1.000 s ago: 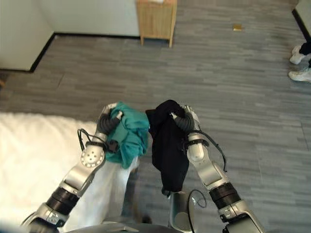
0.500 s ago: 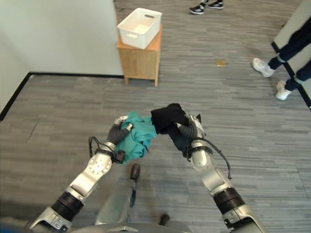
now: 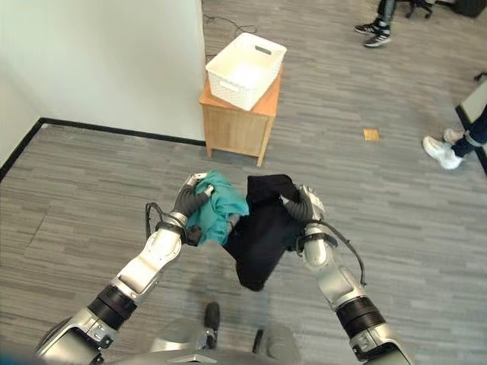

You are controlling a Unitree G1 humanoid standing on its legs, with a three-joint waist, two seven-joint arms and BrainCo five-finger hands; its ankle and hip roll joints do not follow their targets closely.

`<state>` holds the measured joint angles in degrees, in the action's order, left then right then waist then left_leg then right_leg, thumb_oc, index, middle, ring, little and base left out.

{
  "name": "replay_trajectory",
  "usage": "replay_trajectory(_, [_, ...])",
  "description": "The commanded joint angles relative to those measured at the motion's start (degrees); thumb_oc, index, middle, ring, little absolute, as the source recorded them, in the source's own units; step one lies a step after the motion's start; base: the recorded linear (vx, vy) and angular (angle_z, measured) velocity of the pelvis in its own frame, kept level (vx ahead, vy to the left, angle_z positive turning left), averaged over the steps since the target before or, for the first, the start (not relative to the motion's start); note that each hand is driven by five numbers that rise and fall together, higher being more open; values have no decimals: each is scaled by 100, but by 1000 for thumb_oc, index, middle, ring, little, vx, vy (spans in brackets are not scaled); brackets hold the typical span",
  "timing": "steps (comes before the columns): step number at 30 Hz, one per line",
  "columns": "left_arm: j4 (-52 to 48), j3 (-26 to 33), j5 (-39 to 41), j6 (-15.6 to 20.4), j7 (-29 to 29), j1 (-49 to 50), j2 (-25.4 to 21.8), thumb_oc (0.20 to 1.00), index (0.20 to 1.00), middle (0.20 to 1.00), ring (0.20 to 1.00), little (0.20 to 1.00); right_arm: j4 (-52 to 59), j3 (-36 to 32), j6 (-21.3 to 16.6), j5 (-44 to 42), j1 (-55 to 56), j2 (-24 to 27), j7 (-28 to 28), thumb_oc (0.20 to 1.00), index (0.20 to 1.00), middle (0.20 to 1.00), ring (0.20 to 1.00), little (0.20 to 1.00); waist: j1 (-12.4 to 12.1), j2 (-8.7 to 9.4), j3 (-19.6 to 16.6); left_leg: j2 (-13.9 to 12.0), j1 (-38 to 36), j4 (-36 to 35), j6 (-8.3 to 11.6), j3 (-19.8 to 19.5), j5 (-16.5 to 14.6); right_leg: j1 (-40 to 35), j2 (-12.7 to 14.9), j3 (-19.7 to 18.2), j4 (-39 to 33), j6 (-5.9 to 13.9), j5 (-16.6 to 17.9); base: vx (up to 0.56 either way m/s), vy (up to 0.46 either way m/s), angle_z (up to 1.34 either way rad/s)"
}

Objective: Pick up bed clothes into laundry basket.

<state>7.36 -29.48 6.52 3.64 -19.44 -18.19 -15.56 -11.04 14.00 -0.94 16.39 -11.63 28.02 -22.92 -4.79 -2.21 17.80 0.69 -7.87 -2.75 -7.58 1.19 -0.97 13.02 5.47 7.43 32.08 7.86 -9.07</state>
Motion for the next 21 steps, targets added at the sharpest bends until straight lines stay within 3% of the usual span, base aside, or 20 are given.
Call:
replay_trajectory(1, [-303, -106, -59, 464, 113, -149, 88, 200, 200, 200, 200, 200, 201, -472, -160, 162, -423, 407, -361, 200, 200, 200, 200, 200, 2, 43, -421, 32, 98, -225, 625, -102, -323, -741, -170, 341, -2719, -47, 753, 479, -178, 131])
replay_trajectory(2, [-304, -109, -60, 464, 115, -145, 91, 200, 200, 200, 200, 200, 205, -475, -158, 162, -415, 408, -360, 200, 200, 200, 200, 200, 18, 25, -438, 13, 97, -225, 628, -125, -345, -788, -192, 370, -2802, -43, 782, 518, -189, 100])
replay_trajectory(4, [-264, -23, -58, 475, 147, -1, 86, 200, 200, 200, 200, 200, 178, -548, -86, 221, -450, 465, -414, 200, 200, 200, 200, 200, 39, 27, -517, -85, -201, -225, 732, -37, -604, -640, 36, 946, -3424, 124, 1225, 439, -122, 61])
replay_trajectory(6, [-289, 41, -129, 482, 255, 131, 63, 200, 200, 200, 200, 200, 145, -605, -48, 329, -435, 560, -444, 200, 200, 200, 200, 200, -47, 106, -564, -161, -543, -225, 798, 104, -882, -723, 146, 1512, -3639, 108, 1289, 475, -156, 13])
replay_trajectory(8, [-295, 0, -122, 505, 318, 144, 58, 200, 200, 200, 200, 200, 125, -729, -63, 254, -503, 697, -545, 200, 200, 200, 200, 200, -115, 194, -649, -355, -873, -48, 941, 90, -733, -1061, -16, 1497, -3706, 12, 1334, 487, -210, -29])
replay_trajectory(10, [-209, -35, -15, 500, 332, 59, 127, 200, 200, 200, 200, 200, 49, -715, -96, 149, -716, 844, -539, 200, 200, 200, 200, 200, -159, 257, -653, -577, -626, 1064, 1108, 310, -606, -1432, -73, 1566, -3708, -76, 1246, 322, -206, -12])
replay_trajectory(12, [-193, -47, 93, 489, 305, -27, 162, 200, 200, 200, 200, 200, 36, -699, -134, -39, -1063, 1112, -609, 200, 200, 200, 200, 200, -307, 313, -440, -687, 382, 2985, 1304, 295, -67, -1730, -95, 1537, -3708, -297, 1113, 165, -173, -7])
replay_trajectory(14, [-232, -60, 205, 489, 297, -56, 227, 200, 200, 200, 200, 200, -35, -705, -85, -206, -1390, 1474, -548, 200, 200, 200, 200, 200, -488, 501, -270, -596, 1335, 3752, 1147, 292, -277, -1843, -54, 1407, -3708, -341, 945, 212, -116, -29])
replay_trajectory(15, [-217, -65, 245, 487, 273, -84, 258, 200, 200, 200, 200, 200, -108, -645, -100, -298, -1561, 1608, -537, 200, 200, 200, 200, 200, -564, 521, -222, -608, 1452, 3456, 1101, 327, -452, -1883, -42, 1362, -3708, -299, 902, 337, -11, -50])
replay_trajectory(16, [-244, -33, 268, 495, 297, 18, 263, 200, 200, 200, 200, 200, -302, -576, -105, -404, -1840, 1918, -490, 200, 200, 200, 200, 200, -650, 558, -239, -513, 1419, 2407, 1047, 389, -531, -1938, -20, 1286, -3708, -215, 812, 330, 81, -58])
replay_trajectory(18, [-281, 25, 246, 509, 337, 199, 217, 200, 200, 200, 200, 200, -389, -528, -110, -363, -2000, 2279, -431, 200, 200, 200, 200, 200, -768, 453, -333, -326, 1315, 731, 1067, 285, 45, -2031, -177, 1228, -3708, -137, 679, 346, 119, -38])
replay_trajectory(19, [-275, 21, 276, 537, 363, 289, 210, 200, 200, 200, 200, 200, -397, -539, -102, -326, -2041, 2428, -394, 200, 200, 200, 200, 200, -800, 407, -378, -267, 1271, 264, 1093, 236, 291, -2118, -242, 1173, -3708, -137, 618, 405, 122, -31])
replay_trajectory(20, [-246, -42, 292, 596, 386, 301, 167, 200, 200, 200, 200, 200, -540, -488, -87, -358, -2363, 2752, -406, 200, 200, 200, 200, 200, -797, 378, -463, -306, 1195, -171, 1082, 494, 446, -2279, -314, 1212, -3708, -165, 479, 352, 99, -38])
replay_trajectory(21, [-242, -60, 315, 591, 383, 304, 149, 200, 200, 200, 200, 200, -616, -441, -77, -363, -2428, 2793, -384, 200, 200, 200, 200, 200, -789, 370, -502, -323, 1113, -200, 1062, 518, 453, -2304, -330, 1224, -3708, -190, 439, 363, 108, -37])
